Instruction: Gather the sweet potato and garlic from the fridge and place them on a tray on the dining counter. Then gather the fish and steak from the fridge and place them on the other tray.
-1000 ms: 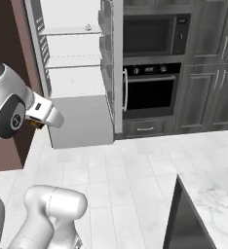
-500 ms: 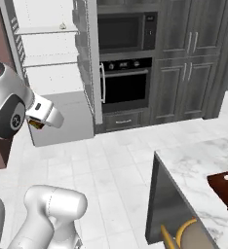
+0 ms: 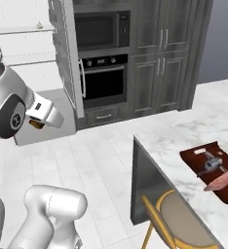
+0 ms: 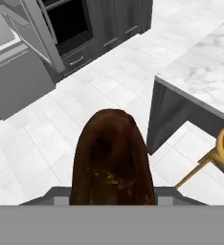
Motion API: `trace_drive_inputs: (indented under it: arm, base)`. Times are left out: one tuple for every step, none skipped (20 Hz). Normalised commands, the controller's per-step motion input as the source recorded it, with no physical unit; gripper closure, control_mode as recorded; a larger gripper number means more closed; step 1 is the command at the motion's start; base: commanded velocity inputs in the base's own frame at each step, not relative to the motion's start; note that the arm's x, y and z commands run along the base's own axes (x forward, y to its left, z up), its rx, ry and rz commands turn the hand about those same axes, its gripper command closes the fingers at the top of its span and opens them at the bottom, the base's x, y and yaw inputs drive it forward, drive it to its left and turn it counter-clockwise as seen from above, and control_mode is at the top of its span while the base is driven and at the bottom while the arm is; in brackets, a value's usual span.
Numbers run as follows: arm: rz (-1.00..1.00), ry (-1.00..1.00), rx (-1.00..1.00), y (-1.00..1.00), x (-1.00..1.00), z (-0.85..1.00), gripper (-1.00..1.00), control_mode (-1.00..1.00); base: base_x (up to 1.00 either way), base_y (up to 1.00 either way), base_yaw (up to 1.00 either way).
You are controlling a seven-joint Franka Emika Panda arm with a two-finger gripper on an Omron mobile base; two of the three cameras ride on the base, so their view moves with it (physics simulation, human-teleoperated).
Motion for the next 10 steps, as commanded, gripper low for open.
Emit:
trace_drive_inputs:
  arm:
    - [0.0, 0.0, 0.0, 0.0, 0.0, 0.0, 1.0, 1.0]
    - [0.0, 0.0, 0.0, 0.0, 0.0, 0.0, 1.0, 1.0]
    - [0.0, 0.0, 0.0, 0.0, 0.0, 0.0, 1.0, 1.0]
    - [0.0, 0.0, 0.0, 0.0, 0.0, 0.0, 1.0, 1.0]
    - [0.0, 0.0, 0.0, 0.0, 0.0, 0.0, 1.0, 1.0]
    - [0.0, 0.0, 0.0, 0.0, 0.0, 0.0, 1.0, 1.0]
    - [0.0, 0.0, 0.0, 0.0, 0.0, 0.0, 1.0, 1.0]
    - [0.0, 0.0, 0.0, 0.0, 0.0, 0.0, 1.0, 1.0]
    - [0.0, 0.0, 0.0, 0.0, 0.0, 0.0, 1.0, 1.0]
    - [0.0, 0.0, 0.0, 0.0, 0.0, 0.0, 1.0, 1.0]
  base:
    - [-0.57, -0.19, -0.24]
    - [-0.61, -0.21, -0.23]
    - [-0.61, -0.22, -0.23]
    - [-0.59, -0.22, -0.23]
    - [-0.62, -0.25, -0.23]
    - [-0.63, -0.27, -0.22]
    - [-0.63, -0.27, -0.23]
    - [-0.62, -0.26, -0.23]
    - [-0.61, -0.26, -0.23]
    - [-0.61, -0.3, -0.22]
